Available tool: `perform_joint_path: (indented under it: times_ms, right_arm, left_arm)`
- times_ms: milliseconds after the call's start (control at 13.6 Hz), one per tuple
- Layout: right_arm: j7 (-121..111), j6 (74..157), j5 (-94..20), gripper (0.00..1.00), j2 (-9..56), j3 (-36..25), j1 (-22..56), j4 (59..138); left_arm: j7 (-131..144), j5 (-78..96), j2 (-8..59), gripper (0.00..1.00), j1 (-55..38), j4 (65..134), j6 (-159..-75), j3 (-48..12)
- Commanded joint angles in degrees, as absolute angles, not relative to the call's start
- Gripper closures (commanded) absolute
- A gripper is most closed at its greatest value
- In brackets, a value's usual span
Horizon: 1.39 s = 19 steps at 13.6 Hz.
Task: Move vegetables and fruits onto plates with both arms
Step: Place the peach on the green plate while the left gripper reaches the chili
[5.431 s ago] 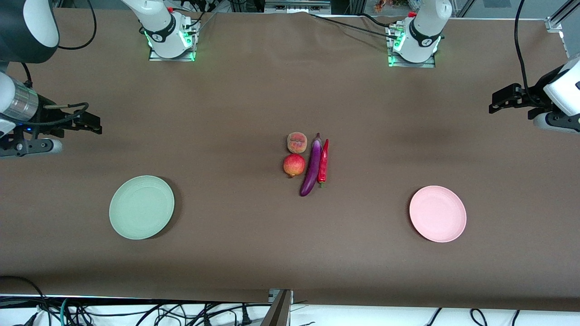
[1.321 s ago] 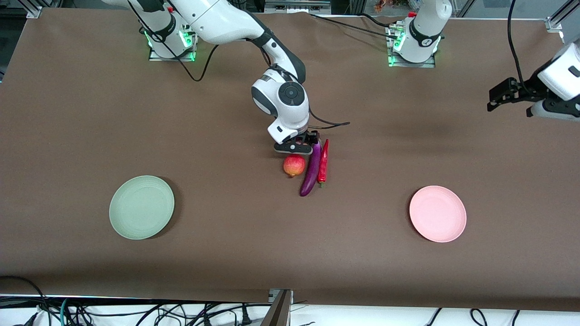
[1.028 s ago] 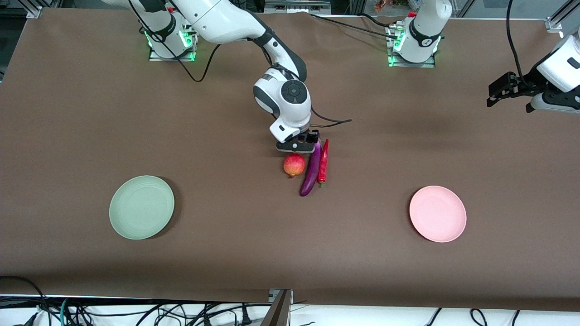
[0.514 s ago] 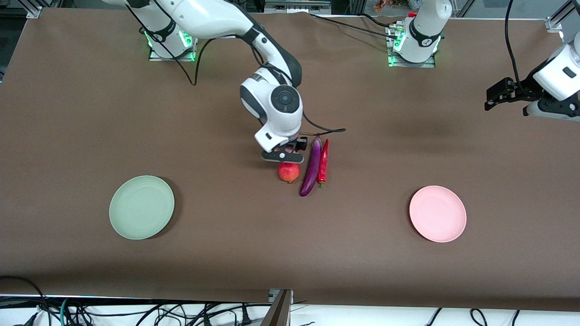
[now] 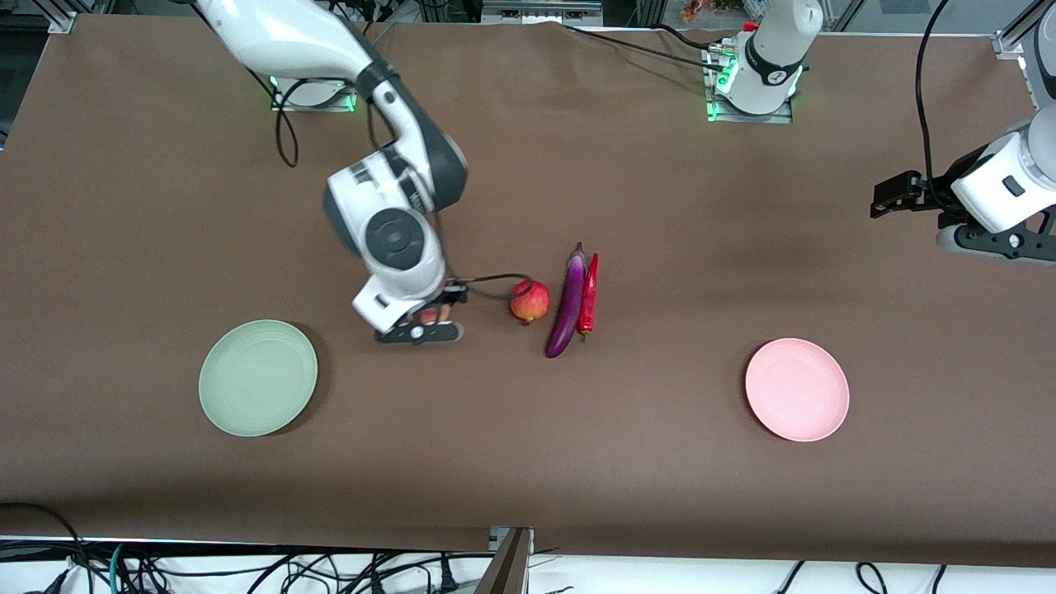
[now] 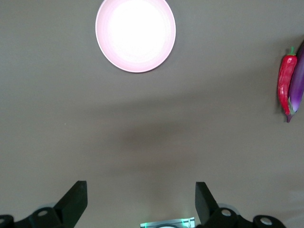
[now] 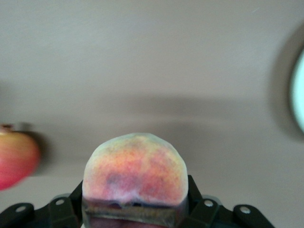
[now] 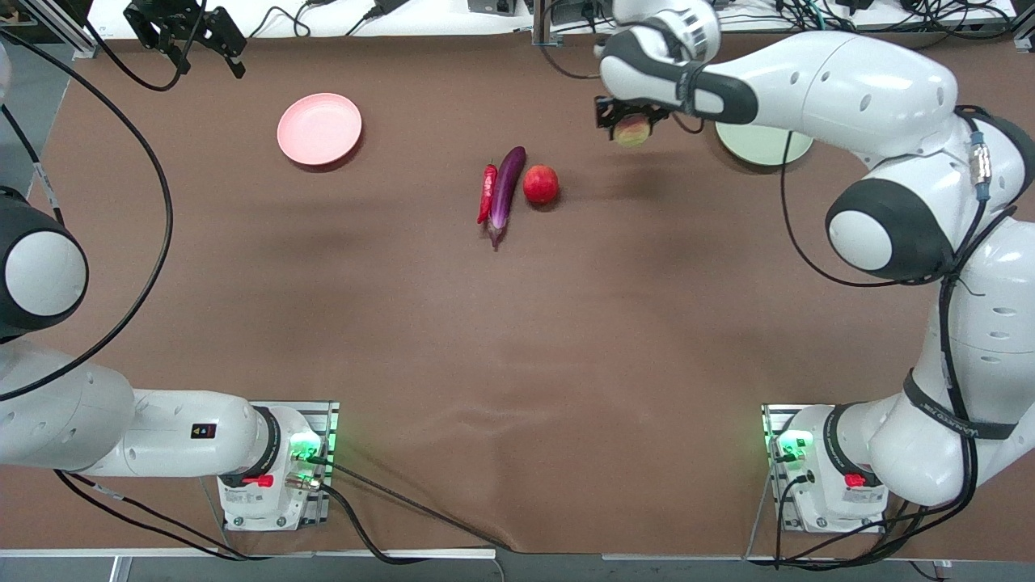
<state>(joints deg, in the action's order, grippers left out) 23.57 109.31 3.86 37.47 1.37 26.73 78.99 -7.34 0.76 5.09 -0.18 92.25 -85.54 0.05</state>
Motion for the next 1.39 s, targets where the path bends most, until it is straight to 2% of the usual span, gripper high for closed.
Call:
perform_joint_path:
  times_ms: [0, 367, 661, 881, 1028, 1174, 1321]
  right_arm:
    - [9.29, 108.89, 2.99, 0.46, 36.30, -0.17, 19.11, 79.80]
    - [-11.31, 112.67, 1.07, 0.46, 39.54, 0.00, 2.93, 80.15]
    - [-15.29, 116.27, -0.35, 0.46, 42.01, -0.09, -0.08, 80.86]
    - [-15.38, 117.85, -0.09, 0.46, 43.41, -0.09, -1.75, 81.65]
    - [-17.91, 119.70, -0.35, 0.46, 44.64, -0.09, -2.81, 81.65]
    - [-19.59, 121.02, -0.44, 0.46, 45.61, -0.09, -3.60, 81.65]
    - [-19.60, 121.11, -0.53, 0.46, 45.97, -0.09, -3.69, 81.65]
  left_arm:
    - [-8.44, 1.49, 8.61, 0.00, -0.44, 89.21, -82.97, 0.18]
    - [-8.35, 1.76, 8.61, 0.00, -0.44, 89.30, -81.13, 0.18]
    - [-4.77, 2.81, 8.35, 0.00, -0.53, 89.56, -80.68, -1.14]
    - [5.24, 4.57, 8.61, 0.00, -0.53, 91.13, -81.73, -6.83]
    - [9.13, 4.83, 9.57, 0.00, -0.53, 94.72, -88.38, -10.53]
    - [9.84, 7.20, 12.81, 0.00, -0.61, 99.21, -98.83, -12.30]
    - [13.68, 7.91, 17.56, 0.00, -1.66, 99.58, -105.00, -14.05]
